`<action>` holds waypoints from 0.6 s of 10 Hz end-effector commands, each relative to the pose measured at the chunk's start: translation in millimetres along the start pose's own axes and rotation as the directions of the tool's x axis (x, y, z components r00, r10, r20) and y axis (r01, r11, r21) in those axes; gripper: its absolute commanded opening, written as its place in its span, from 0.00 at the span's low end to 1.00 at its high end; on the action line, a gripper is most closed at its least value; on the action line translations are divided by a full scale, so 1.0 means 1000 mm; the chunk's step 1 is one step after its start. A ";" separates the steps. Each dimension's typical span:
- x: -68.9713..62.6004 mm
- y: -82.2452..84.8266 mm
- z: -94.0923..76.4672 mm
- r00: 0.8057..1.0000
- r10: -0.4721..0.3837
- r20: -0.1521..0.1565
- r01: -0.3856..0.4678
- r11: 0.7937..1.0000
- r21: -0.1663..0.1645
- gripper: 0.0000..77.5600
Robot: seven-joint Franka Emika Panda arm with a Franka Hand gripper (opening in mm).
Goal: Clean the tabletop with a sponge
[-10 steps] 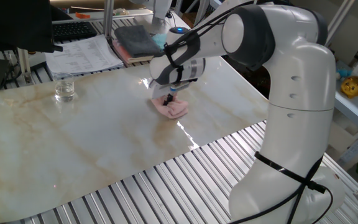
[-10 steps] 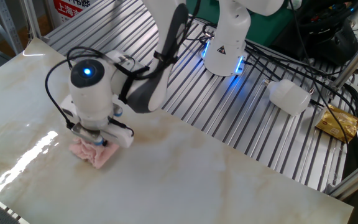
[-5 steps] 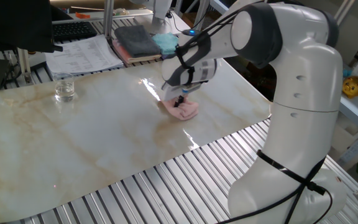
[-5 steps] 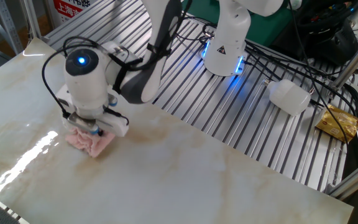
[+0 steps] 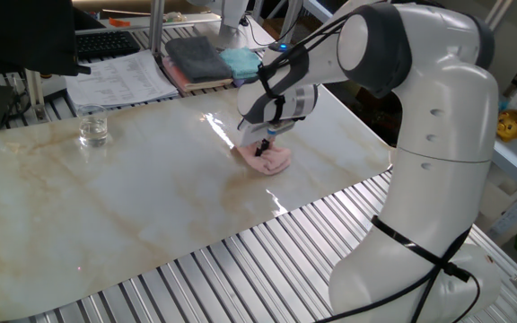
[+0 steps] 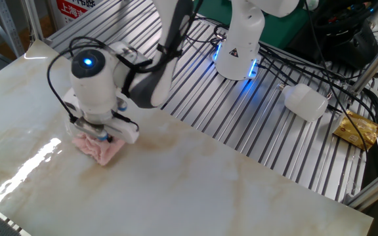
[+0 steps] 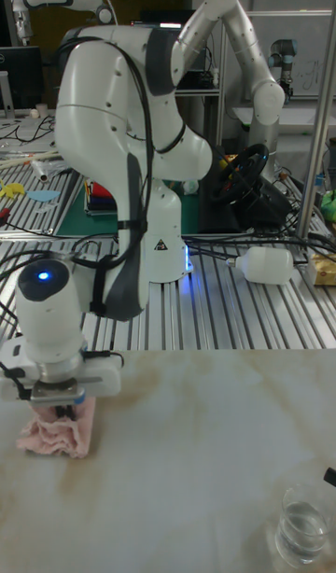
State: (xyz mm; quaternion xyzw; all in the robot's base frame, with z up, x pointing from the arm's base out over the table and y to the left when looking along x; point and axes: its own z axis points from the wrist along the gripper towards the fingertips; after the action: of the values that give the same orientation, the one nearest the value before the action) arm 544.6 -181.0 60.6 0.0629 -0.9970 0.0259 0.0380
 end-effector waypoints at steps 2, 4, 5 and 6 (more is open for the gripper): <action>0.003 0.060 -0.036 0.997 0.063 -0.035 -0.063 0.998 0.003 0.01; -0.008 0.082 -0.028 0.996 0.083 -0.026 -0.083 0.997 0.004 0.01; -0.015 0.096 -0.027 0.995 0.099 -0.024 -0.099 0.995 0.012 0.01; -0.016 0.098 -0.027 0.995 0.100 -0.024 -0.100 0.995 0.019 0.01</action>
State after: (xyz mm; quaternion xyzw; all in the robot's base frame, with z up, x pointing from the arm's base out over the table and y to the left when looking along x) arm 541.7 -116.9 80.4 0.0351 -0.9977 0.0280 0.0508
